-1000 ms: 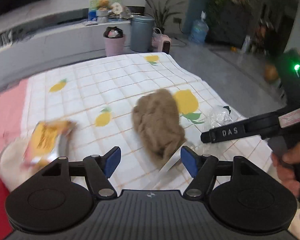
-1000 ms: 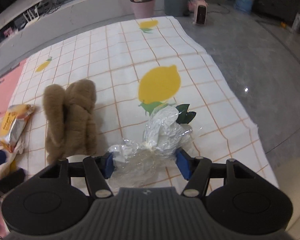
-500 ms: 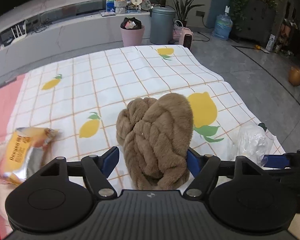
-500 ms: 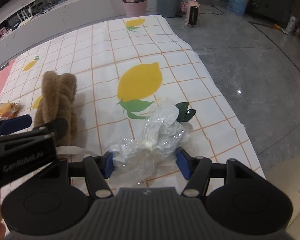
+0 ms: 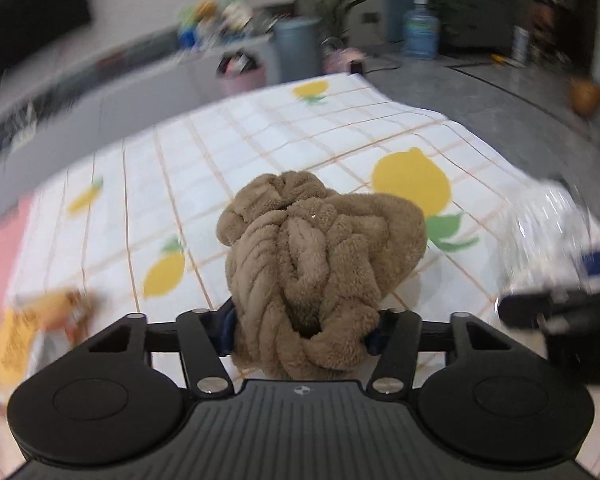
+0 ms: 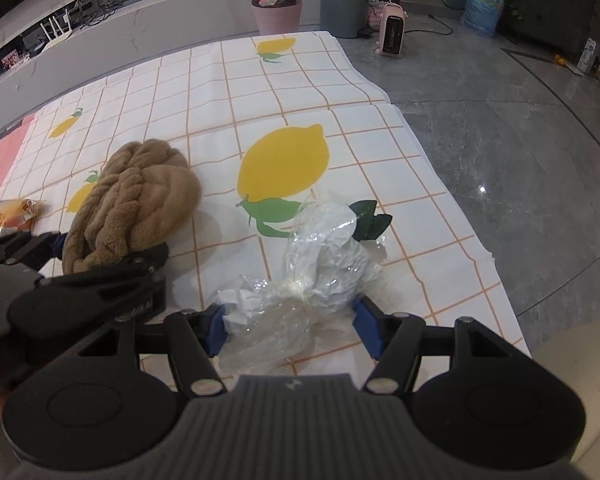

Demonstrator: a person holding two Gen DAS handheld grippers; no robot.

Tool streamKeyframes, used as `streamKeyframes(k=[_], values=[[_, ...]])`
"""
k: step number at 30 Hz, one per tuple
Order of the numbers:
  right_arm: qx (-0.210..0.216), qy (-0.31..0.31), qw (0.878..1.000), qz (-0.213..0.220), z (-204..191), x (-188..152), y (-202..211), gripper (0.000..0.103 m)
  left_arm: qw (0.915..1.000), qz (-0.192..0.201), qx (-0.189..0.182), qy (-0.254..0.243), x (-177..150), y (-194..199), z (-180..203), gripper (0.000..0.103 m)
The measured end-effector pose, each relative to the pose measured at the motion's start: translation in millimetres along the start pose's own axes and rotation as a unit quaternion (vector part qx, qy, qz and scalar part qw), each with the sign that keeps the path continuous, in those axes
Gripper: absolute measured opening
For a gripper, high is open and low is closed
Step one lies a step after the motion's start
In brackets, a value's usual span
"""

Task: Organize soft objects
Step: 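Lift the rope toy and plastic bag and carry both over the white box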

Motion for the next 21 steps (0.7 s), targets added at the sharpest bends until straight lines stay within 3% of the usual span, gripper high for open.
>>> streamKeyframes(k=[3,6,14,21], values=[[-0.014,0.009,1.0,-0.001,-4.1,0.8,-0.6,0.063,0.9966,0.054,0.027,-0.056,-0.2,13.6,9.4,0.06],[-0.018,0.016,1.0,-0.001,-7.2,1.1,3.6,0.062,0.9931,0.069,0.04,-0.085,1.2,23.8,13.7,0.06],[-0.004,-0.014,0.999,0.028,-18.8,12.3,21.5,0.061,0.9957,0.06,0.029,-0.065,14.7,40.3,-6.5,0.06],[0.028,-0.013,0.993,0.116,-64.3,41.2,70.2,0.061,0.9979,0.06,0.02,0.015,33.1,76.6,-89.8,0.06]])
Point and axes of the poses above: each gripper's, at about its wrist camera, not at the fingertips, and y roughly against the way its jaws point, z to its right, x to its top, the point moved 8 cm from there along -y, roughly the way its jaws point, and after that the axes turned 4 degrees about x, right-handed, at the moved point
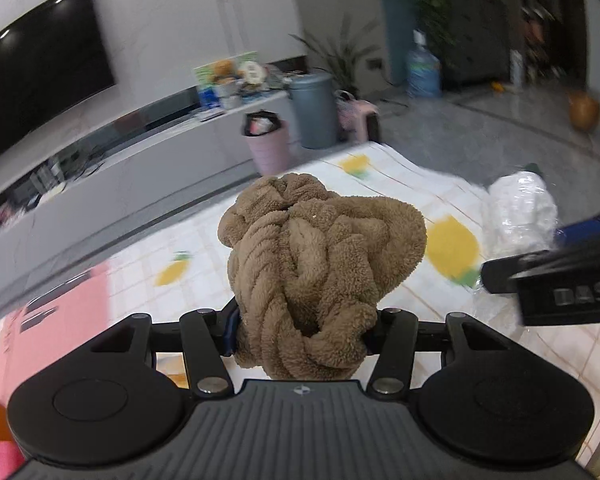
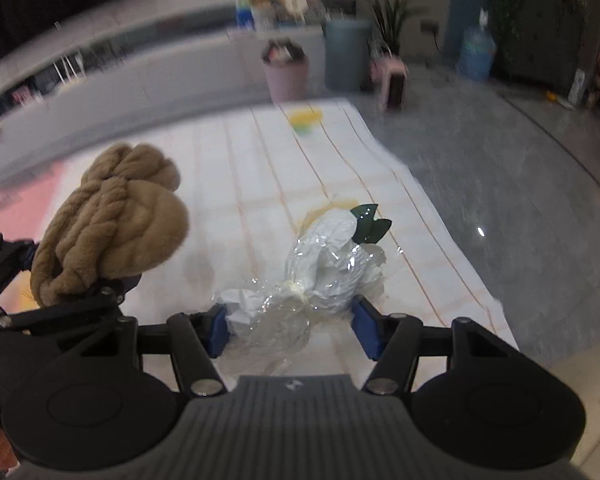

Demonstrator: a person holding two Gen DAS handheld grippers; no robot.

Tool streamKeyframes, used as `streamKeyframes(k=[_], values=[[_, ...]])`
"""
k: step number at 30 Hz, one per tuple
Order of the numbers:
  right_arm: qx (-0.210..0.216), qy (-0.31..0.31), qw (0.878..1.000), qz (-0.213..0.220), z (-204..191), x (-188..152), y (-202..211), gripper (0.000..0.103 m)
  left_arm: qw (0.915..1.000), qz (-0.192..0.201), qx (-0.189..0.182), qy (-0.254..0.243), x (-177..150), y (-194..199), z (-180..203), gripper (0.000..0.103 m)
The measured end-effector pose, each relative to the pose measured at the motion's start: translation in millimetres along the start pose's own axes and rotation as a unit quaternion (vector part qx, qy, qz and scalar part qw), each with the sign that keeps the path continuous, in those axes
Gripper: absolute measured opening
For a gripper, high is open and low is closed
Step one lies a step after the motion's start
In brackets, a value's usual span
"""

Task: Organize soft objects
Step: 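Lift the rope toy and plastic bag and carry both over the white box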

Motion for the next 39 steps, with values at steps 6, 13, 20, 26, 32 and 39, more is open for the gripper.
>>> streamKeyframes(k=[6,13,20,26,32,39], values=[[0.034,0.018,0.994,0.103,-80.6,34.0,43.3,0.061,0.9968,0.008,-0.001,0.08,12.6,34.6,-105.1,0.06],[0.013,0.095,0.983,0.156,-191.5,53.2,69.8,0.061,0.9881,0.003,0.056,0.143,-14.5,76.9,-244.0,0.06],[0.072,0.127,0.974,0.176,-311.0,65.0,97.1,0.061,0.9779,-0.042,0.1,0.179,-75.8,102.2,-332.5,0.06],[0.126,0.185,0.958,0.181,-409.7,57.0,111.2,0.062,0.9677,-0.052,0.114,0.219,-116.8,113.4,-386.2,0.061],[0.206,0.21,0.944,0.152,-481.5,29.9,110.4,0.063,0.9597,-0.09,0.125,0.235,-156.7,118.1,-417.5,0.061],[0.255,0.207,0.943,0.047,-518.5,-0.4,71.0,0.063,0.9617,-0.108,0.091,0.235,-192.4,102.3,-414.2,0.061]])
Point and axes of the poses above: each gripper's, at about its wrist camera, not at the fingertips, and y roughly against the way its jaws point, z to its right, x to its top, the point moved 8 cm from there along -y, roughly the way its jaws point, and after that the axes turned 4 degrees about x, right-handed, at the moved point
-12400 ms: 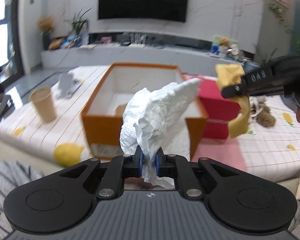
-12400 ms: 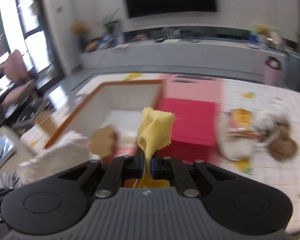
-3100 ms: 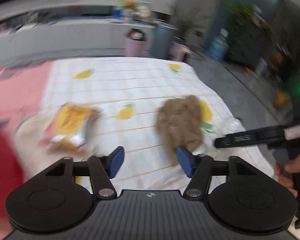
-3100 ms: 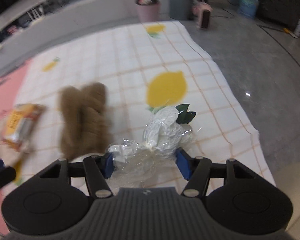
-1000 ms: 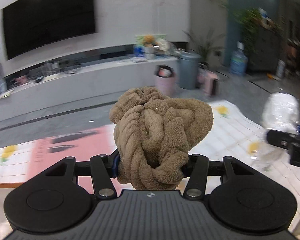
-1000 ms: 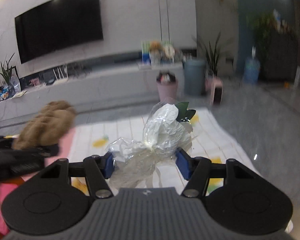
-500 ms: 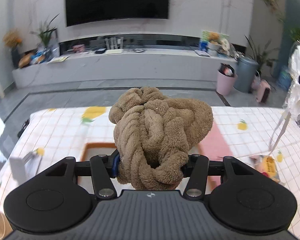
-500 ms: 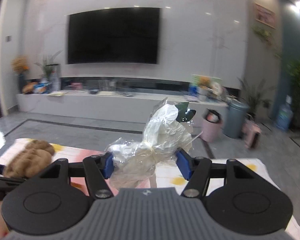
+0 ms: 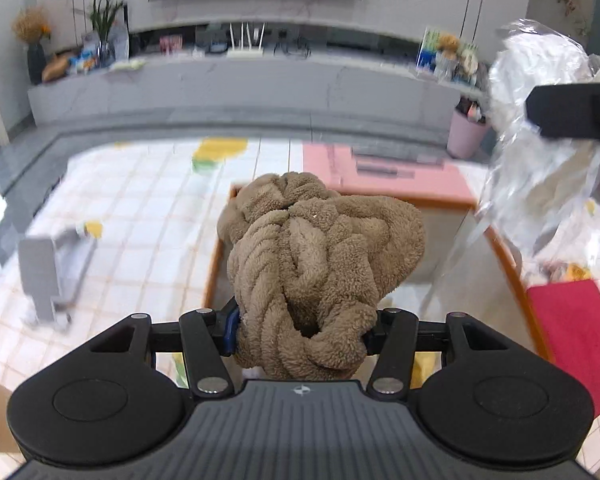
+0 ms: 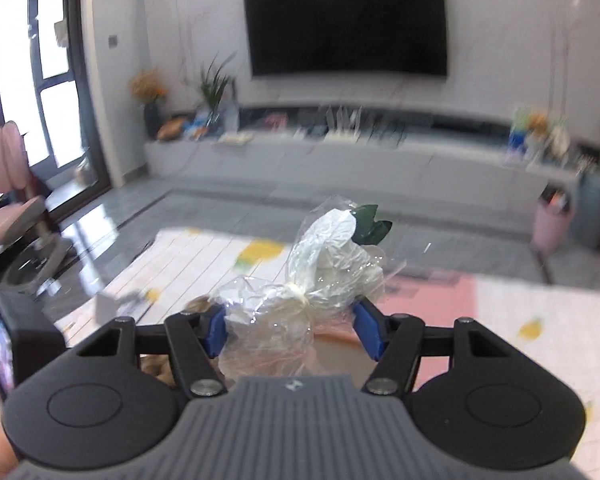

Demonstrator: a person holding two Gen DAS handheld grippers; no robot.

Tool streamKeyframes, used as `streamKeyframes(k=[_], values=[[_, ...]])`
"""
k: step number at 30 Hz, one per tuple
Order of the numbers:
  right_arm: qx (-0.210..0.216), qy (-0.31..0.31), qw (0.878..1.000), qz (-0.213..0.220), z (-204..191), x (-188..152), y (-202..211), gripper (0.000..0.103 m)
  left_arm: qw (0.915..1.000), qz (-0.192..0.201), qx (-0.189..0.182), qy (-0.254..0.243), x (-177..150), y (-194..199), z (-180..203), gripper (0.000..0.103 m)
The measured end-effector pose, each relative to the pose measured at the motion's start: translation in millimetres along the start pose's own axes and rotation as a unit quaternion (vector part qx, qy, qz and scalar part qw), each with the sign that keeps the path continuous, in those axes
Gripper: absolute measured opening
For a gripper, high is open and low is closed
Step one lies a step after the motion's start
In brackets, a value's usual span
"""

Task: Organize soft objects
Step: 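Lift the rope toy and plastic bag and carry both over the white box, then open the left gripper to drop the rope toy while the right drops the plastic bag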

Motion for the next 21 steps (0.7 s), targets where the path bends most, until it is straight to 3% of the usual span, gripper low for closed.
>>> streamKeyframes(k=[3,6,10,17,21], values=[[-0.018,0.052,0.998,-0.036,-15.3,-19.9,-21.3,0.063,0.9995,-0.004,0.026,-0.02,-5.5,-8.1,4.3,0.061],[-0.005,0.083,0.994,-0.065,-12.2,-35.6,-46.4,0.063,0.9992,-0.009,0.035,-0.019,-4.1,-12.2,8.0,0.062],[-0.041,0.115,0.985,-0.12,-10.1,-64.1,-68.0,0.062,0.9951,-0.016,0.072,-0.066,-8.3,-18.5,16.0,0.072],[-0.043,0.104,0.983,-0.142,5.4,-61.7,-65.4,0.063,0.9994,0.004,0.019,-0.027,-6.6,-5.9,4.8,0.077],[-0.043,0.102,0.983,-0.145,12.5,-59.6,-47.9,0.063,0.9989,0.036,-0.005,-0.032,-0.7,2.4,-3.3,0.085]])
Point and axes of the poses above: each gripper's, at about its wrist camera, not at the fingertips, and y roughly against the way its jaws point, z to its right, x to its top, the point moved 8 cm from there along -y, roughly the way its jaws point, and after that the axes turned 4 degrees about x, right-handed, at the moved point
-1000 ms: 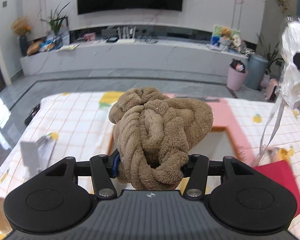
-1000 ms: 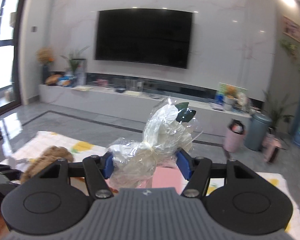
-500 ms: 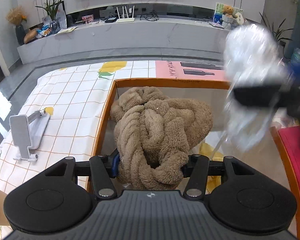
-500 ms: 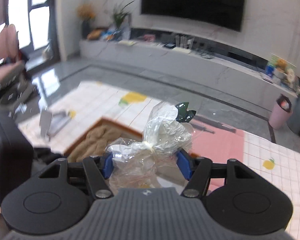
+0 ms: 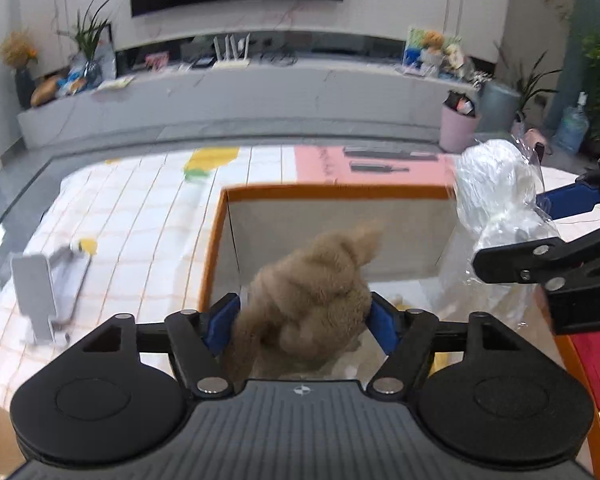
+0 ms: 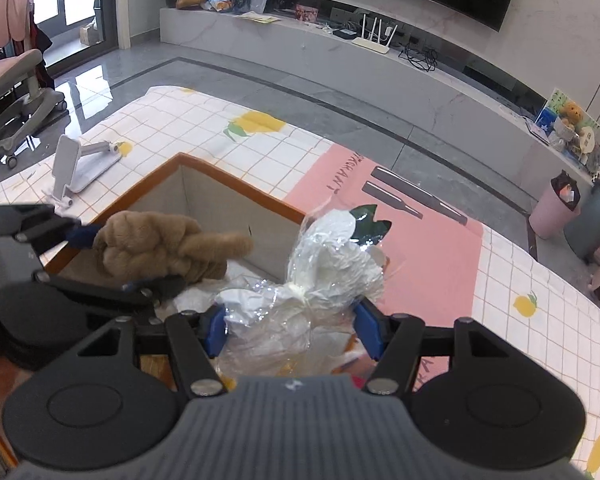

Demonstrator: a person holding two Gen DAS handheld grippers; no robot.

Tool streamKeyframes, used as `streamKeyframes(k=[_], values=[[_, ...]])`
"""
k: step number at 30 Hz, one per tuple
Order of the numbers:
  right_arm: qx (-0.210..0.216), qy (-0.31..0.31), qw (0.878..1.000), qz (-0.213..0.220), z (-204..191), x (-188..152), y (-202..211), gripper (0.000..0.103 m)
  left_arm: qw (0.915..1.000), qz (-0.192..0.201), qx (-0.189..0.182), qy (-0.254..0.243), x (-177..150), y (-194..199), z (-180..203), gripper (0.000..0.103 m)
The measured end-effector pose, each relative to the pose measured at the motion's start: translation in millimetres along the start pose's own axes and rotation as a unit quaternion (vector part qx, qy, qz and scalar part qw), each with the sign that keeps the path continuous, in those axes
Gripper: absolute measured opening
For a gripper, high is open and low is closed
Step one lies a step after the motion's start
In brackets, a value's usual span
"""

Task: Organize soft objects
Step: 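Open the left gripper to drop the rope toy while the right drops the plastic bag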

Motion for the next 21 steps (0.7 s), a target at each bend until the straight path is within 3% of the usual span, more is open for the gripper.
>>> streamKeyframes(k=[5,8,21], values=[[-0.01,0.001,1.0,-0.007,3.9,-2.3,5.0,0.063,0.9981,0.031,-0.016,0.05,15.7,21.1,-15.5,0.089],[-0.004,0.03,0.999,-0.02,-6.9,-4.3,0.6,0.064,0.9981,0.031,-0.003,0.054,19.6,27.6,-25.8,0.089],[-0.043,0.141,0.976,-0.162,-54.5,-29.2,-98.4,0.064,0.9974,-0.007,0.011,0.071,7.8,16.2,-49.2,0.086]])
Point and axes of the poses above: each gripper's, at about its wrist camera, not at the fingertips, and y roughly against the way its jaws point, z to its right, x to its top, the point moved 8 cm from there along -y, roughly the way its jaws point, and after that the axes turned 4 degrees about x, right-handed, at the moved point
